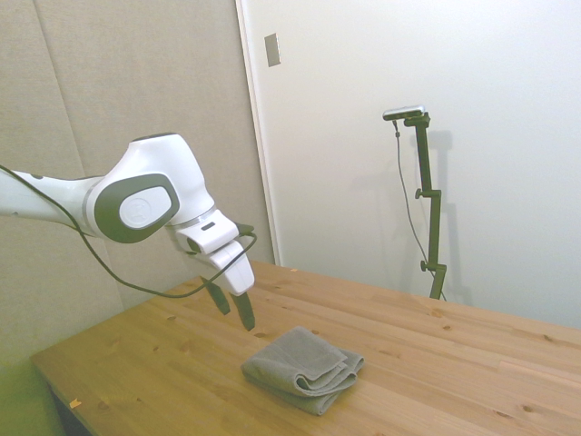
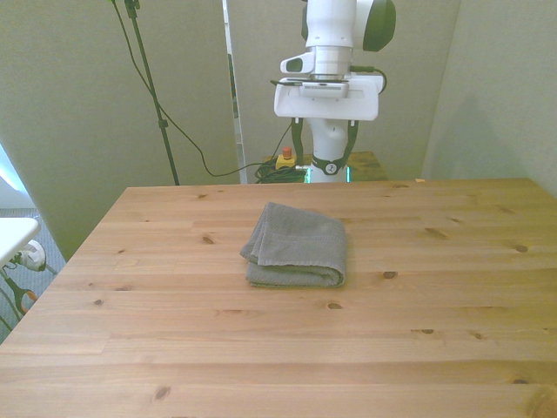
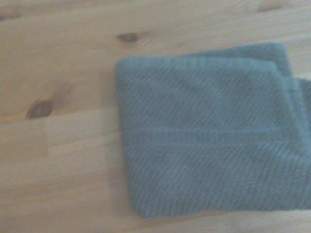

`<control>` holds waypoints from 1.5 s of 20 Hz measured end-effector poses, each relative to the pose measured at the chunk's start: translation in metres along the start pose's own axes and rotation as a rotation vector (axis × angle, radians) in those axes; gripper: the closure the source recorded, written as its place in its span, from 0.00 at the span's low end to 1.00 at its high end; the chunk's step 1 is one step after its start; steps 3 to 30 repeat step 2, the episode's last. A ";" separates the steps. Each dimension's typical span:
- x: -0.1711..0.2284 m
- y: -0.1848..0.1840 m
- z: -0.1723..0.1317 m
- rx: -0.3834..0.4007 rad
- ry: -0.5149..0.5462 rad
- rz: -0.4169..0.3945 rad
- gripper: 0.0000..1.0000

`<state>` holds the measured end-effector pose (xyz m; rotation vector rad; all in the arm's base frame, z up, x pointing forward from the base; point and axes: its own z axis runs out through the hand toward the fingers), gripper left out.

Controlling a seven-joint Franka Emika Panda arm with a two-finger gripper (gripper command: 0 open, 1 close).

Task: Fold the towel

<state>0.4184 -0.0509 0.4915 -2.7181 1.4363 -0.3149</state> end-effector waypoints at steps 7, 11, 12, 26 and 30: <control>-0.032 -0.004 0.006 -0.005 -0.028 -0.058 0.00; -0.032 -0.004 0.006 -0.005 -0.028 -0.058 0.00; -0.032 -0.004 0.006 -0.005 -0.028 -0.058 0.00; -0.032 -0.004 0.006 -0.005 -0.028 -0.058 0.00; -0.032 -0.004 0.006 -0.005 -0.028 -0.058 0.00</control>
